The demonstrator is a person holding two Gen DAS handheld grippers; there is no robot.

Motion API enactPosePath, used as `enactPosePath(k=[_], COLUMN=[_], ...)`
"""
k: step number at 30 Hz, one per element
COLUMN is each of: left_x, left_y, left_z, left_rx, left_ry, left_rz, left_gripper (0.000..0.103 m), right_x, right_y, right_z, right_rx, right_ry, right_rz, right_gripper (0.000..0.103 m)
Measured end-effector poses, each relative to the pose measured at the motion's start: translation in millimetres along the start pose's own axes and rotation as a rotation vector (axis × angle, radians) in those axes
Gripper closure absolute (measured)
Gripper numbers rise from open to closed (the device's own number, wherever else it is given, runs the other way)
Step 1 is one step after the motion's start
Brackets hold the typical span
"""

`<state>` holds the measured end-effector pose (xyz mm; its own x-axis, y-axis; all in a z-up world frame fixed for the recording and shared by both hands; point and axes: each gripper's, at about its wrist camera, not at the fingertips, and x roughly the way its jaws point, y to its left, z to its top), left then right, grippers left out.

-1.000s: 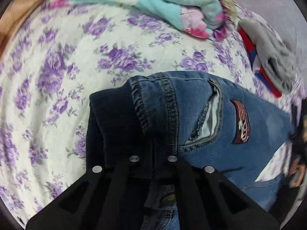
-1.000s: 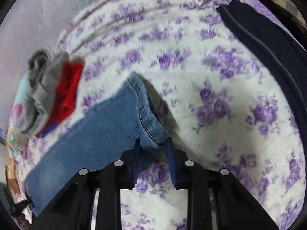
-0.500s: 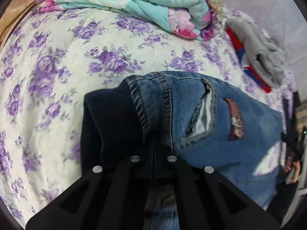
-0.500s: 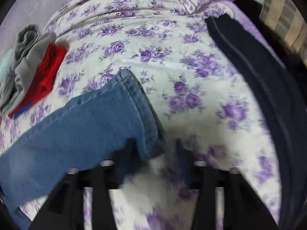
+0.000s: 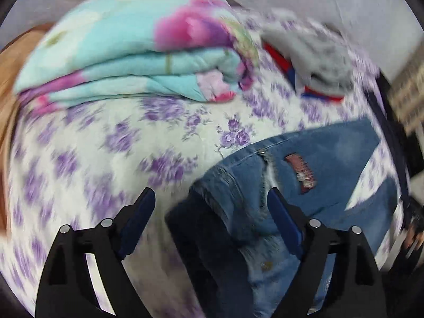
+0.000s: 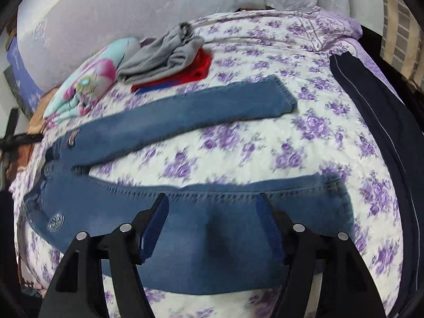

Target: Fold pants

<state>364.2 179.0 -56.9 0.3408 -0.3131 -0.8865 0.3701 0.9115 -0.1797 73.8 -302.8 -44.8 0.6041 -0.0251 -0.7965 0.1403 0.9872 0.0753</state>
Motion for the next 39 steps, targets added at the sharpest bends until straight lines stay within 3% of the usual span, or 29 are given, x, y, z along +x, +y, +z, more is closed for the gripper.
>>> enactPosePath(k=[3, 5, 6, 7, 8, 9, 12, 15, 20, 25, 26, 27, 28, 30, 34, 39], left_x=[45, 66, 72, 68, 63, 58, 51, 45, 35, 34, 35, 35, 36, 39, 46, 58], left_y=[12, 17, 18, 14, 10, 7, 1, -7, -4, 2, 2, 2, 4, 4, 11, 15], left_z=[11, 8, 6, 3, -1, -4, -7, -8, -11, -13, -13, -13, -12, -10, 6, 12], left_rx=[0.044, 0.044, 0.047, 0.077, 0.106, 0.115, 0.132, 0.151, 0.145, 0.151, 0.15, 0.148, 0.142, 0.131, 0.054, -0.005], left_ry=[0.095, 0.137, 0.113, 0.068, 0.046, 0.037, 0.004, -0.017, -0.042, -0.043, -0.043, -0.042, -0.037, -0.032, -0.052, -0.041], left_rz=[-0.091, -0.162, -0.173, -0.183, -0.23, -0.297, -0.278, -0.249, -0.26, -0.258, -0.257, -0.255, -0.249, -0.236, -0.197, -0.165], left_gripper=[0.019, 0.018, 0.018, 0.032, 0.065, 0.072, 0.074, 0.074, 0.074, 0.074, 0.074, 0.074, 0.074, 0.074, 0.074, 0.074], right_x=[3, 14, 19, 29, 37, 49, 86, 132, 211, 254, 259, 260, 257, 242, 238, 238], right_y=[25, 55, 68, 89, 104, 128, 196, 252, 291, 306, 306, 308, 310, 311, 306, 314], right_z=[14, 38, 47, 62, 72, 88, 133, 169, 198, 191, 188, 185, 181, 179, 200, 188], right_rx=[-0.076, -0.177, -0.225, -0.297, -0.343, -0.411, -0.576, -0.714, -0.813, -0.879, -0.869, -0.866, -0.876, -0.931, -0.829, -0.809], right_ry=[-0.001, 0.003, 0.005, 0.009, 0.01, 0.019, 0.085, 0.165, 0.35, 0.463, 0.489, 0.515, 0.515, 0.425, 0.313, 0.284], right_rz=[-0.021, 0.017, 0.04, 0.085, 0.124, 0.206, 0.421, 0.517, 0.55, 0.534, 0.558, 0.595, 0.618, 0.59, 0.514, 0.399], right_gripper=[0.034, 0.034, 0.034, 0.034, 0.034, 0.034, 0.034, 0.034, 0.035, 0.036, 0.045, 0.079, 0.089, 0.091, 0.091, 0.092])
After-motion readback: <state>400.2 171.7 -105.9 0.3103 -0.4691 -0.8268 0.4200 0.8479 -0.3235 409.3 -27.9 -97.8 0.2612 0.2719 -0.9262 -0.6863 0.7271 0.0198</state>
